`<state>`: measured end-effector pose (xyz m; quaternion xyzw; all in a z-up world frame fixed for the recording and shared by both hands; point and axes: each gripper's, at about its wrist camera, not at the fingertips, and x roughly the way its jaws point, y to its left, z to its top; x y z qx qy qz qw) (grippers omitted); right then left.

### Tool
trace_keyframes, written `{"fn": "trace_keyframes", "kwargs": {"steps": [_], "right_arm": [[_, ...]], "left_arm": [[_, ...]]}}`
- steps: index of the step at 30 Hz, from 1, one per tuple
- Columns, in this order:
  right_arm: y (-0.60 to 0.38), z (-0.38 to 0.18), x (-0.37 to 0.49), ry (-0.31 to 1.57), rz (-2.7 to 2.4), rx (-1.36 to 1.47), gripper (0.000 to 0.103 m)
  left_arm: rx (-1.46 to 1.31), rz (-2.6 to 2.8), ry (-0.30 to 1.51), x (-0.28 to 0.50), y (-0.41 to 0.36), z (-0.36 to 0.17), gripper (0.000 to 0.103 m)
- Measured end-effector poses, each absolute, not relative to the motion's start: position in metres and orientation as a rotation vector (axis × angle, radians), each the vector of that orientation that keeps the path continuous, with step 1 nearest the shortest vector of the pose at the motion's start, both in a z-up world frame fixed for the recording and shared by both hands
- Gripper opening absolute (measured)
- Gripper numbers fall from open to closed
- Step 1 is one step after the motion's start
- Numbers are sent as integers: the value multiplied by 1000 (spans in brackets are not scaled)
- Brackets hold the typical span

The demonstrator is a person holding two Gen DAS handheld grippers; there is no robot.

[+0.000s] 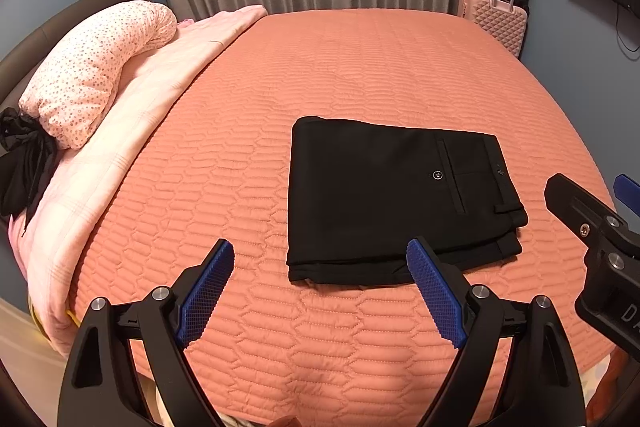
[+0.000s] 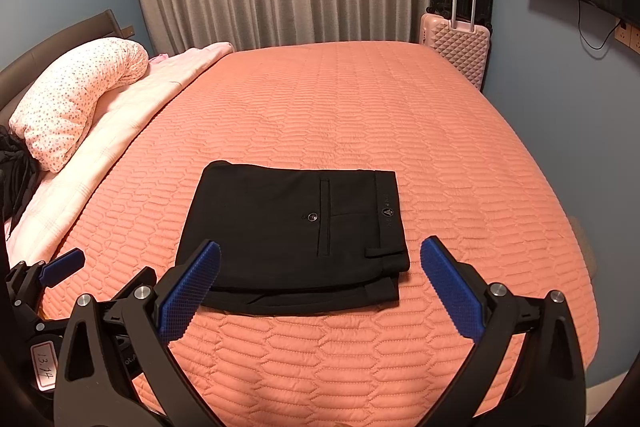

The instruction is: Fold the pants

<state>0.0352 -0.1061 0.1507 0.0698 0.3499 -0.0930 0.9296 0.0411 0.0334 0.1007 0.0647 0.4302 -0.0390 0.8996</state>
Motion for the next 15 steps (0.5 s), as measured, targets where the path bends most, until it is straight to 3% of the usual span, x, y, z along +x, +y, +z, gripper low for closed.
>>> {"fn": "trace_keyframes", "kwargs": {"steps": [15], "right_arm": [[-105,149,35,718,-187,143,98]], "left_arm": [[131,-77,890,41,33,101,86]]}}
